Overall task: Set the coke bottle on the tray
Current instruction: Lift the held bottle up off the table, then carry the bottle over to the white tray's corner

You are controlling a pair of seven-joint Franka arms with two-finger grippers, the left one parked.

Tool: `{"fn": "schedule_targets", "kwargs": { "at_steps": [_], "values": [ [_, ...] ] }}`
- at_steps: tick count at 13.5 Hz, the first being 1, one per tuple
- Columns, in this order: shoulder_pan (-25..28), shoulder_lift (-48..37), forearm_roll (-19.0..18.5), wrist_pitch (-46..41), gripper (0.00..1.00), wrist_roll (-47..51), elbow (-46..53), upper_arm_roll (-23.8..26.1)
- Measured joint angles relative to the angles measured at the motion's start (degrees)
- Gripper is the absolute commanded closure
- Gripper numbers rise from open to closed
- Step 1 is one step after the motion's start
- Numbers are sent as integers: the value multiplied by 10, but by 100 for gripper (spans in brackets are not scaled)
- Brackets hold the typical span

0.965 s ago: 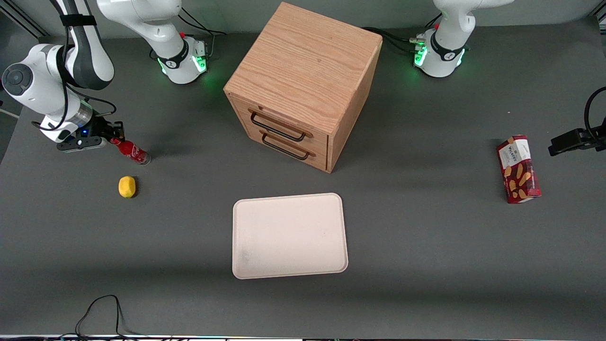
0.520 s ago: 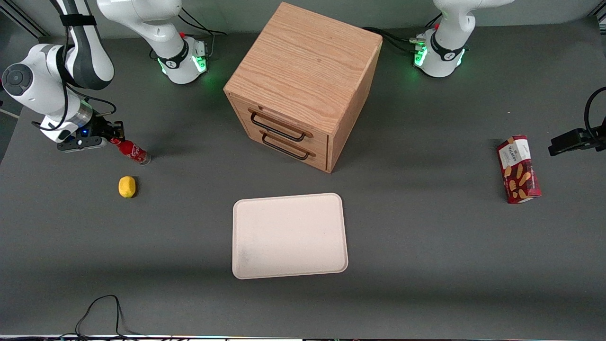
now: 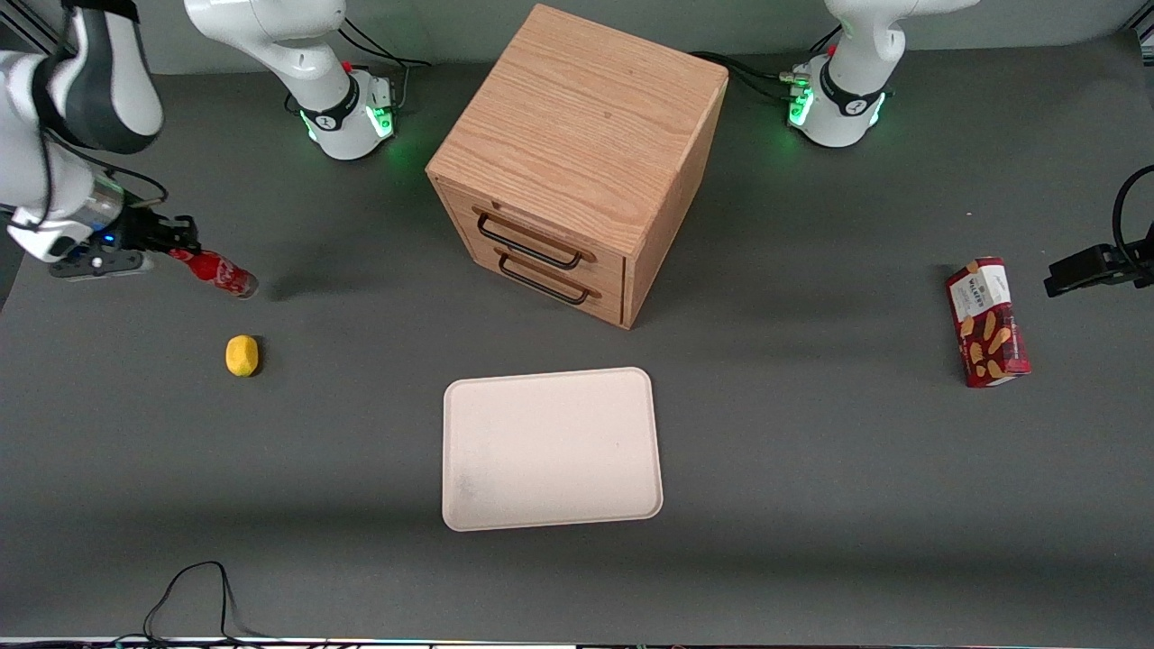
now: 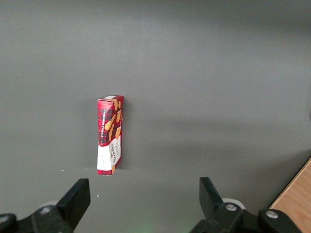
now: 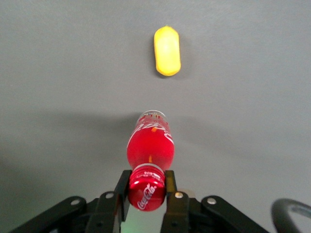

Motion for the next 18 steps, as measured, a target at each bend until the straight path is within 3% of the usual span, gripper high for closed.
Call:
{"fn": "schedule_targets", "kwargs": {
  "at_steps": [6, 10, 13, 18],
  "values": [
    [0, 27, 22, -213, 100, 4, 223, 41],
    [0, 136, 52, -333, 100, 4, 427, 47],
    [1, 229, 70, -372, 100, 15, 540, 59],
    [6, 358, 73, -374, 100, 168, 672, 163]
  ]
}}
